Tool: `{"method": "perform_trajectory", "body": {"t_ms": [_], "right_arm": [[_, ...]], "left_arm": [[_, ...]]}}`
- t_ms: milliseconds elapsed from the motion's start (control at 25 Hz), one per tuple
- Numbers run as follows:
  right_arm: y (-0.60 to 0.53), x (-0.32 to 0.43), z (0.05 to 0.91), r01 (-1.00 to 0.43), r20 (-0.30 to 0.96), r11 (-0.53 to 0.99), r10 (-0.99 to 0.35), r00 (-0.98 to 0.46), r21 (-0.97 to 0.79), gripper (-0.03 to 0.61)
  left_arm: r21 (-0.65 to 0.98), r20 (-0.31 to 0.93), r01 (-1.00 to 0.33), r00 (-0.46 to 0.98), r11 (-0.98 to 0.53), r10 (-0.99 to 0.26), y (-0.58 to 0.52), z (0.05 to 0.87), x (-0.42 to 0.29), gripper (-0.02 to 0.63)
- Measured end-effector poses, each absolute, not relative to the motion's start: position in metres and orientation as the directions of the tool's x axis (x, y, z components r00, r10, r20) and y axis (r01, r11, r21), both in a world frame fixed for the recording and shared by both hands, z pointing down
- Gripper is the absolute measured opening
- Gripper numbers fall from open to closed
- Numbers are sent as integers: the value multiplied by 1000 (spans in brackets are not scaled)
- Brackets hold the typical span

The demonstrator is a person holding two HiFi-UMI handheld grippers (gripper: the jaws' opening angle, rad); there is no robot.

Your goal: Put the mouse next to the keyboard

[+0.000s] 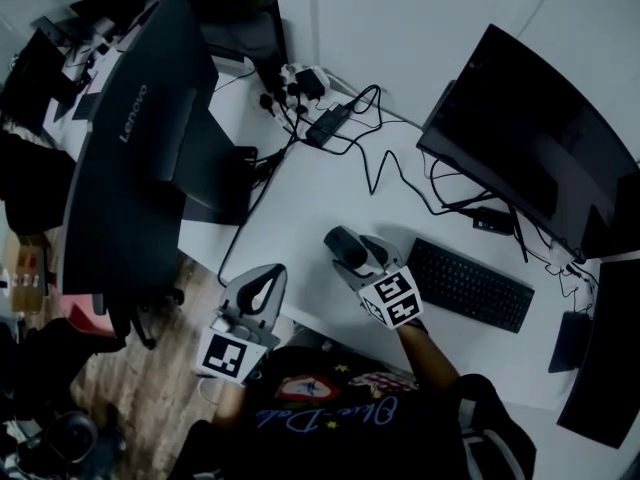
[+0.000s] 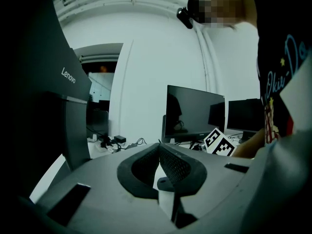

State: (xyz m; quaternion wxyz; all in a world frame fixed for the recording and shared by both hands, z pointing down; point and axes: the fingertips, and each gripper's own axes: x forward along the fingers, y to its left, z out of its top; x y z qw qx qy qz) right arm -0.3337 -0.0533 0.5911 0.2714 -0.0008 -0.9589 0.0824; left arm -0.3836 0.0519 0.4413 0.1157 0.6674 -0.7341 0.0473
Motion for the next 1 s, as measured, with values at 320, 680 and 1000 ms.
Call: {"method": "perform_trajectory", "body": {"t_ms": [320,680,1000], "right_arm": [[-58,-339,632,-46,617,989,52,-785,-143,285],[-57,-341,659,-52,682,991,49,-730,-127,295],[-56,-342,663,-50,700,997,3,-714,-56,293]], "left_arm": [[94,256,-988,-98,126,-962,57,450,-397,0],[105,268,-985,-107,139,-957,65,454,-400,0],[103,267,-985,-108,140,-958,73,454,-401,0]]}}
